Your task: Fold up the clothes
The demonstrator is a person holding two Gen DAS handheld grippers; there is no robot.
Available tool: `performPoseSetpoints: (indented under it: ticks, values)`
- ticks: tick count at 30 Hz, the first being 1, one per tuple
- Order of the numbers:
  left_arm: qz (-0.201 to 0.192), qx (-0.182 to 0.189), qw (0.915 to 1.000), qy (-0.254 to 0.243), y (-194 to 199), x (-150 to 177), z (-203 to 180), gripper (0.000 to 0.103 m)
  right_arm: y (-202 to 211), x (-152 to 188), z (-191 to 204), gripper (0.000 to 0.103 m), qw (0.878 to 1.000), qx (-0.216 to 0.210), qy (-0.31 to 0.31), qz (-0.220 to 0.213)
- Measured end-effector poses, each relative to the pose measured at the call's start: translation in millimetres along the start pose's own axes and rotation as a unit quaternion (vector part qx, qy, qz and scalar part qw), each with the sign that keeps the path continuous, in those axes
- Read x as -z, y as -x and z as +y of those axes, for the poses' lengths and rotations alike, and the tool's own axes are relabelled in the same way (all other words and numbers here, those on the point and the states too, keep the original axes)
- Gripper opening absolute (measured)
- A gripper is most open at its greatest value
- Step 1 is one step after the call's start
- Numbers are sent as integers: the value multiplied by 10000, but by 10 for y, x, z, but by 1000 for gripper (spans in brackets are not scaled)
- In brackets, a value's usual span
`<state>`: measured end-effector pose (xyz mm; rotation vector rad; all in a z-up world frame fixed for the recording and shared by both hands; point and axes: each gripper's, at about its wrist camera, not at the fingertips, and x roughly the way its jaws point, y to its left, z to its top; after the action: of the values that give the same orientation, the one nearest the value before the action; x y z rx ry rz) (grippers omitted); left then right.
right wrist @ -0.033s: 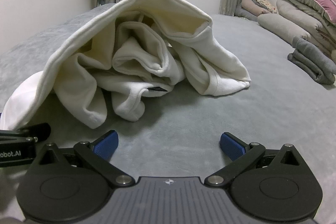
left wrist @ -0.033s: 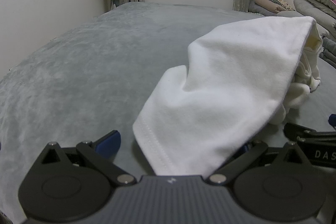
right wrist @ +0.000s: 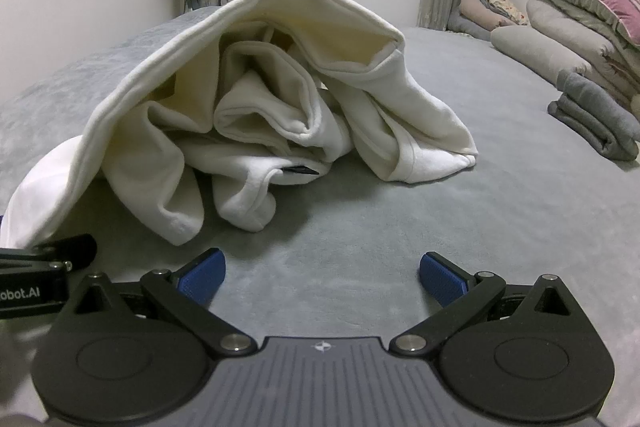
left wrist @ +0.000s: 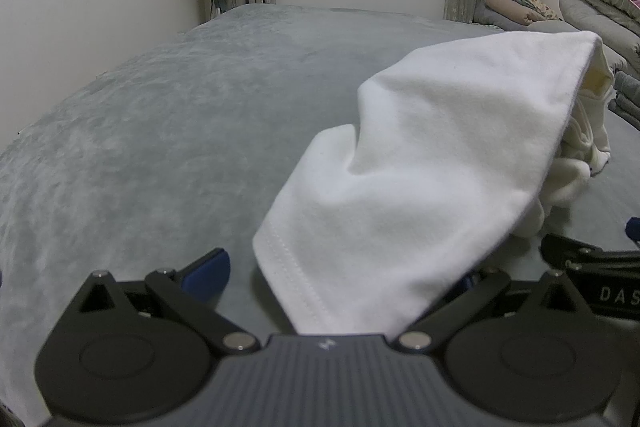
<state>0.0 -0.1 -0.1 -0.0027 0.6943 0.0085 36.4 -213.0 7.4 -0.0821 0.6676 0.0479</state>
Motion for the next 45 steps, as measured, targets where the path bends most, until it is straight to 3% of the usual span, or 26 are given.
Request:
performPoseSetpoints:
  ticks: [45]
  values:
    - [11,-136,9998,-123,41,6,-55,103,27,-21,29,103,9999,53,142,0]
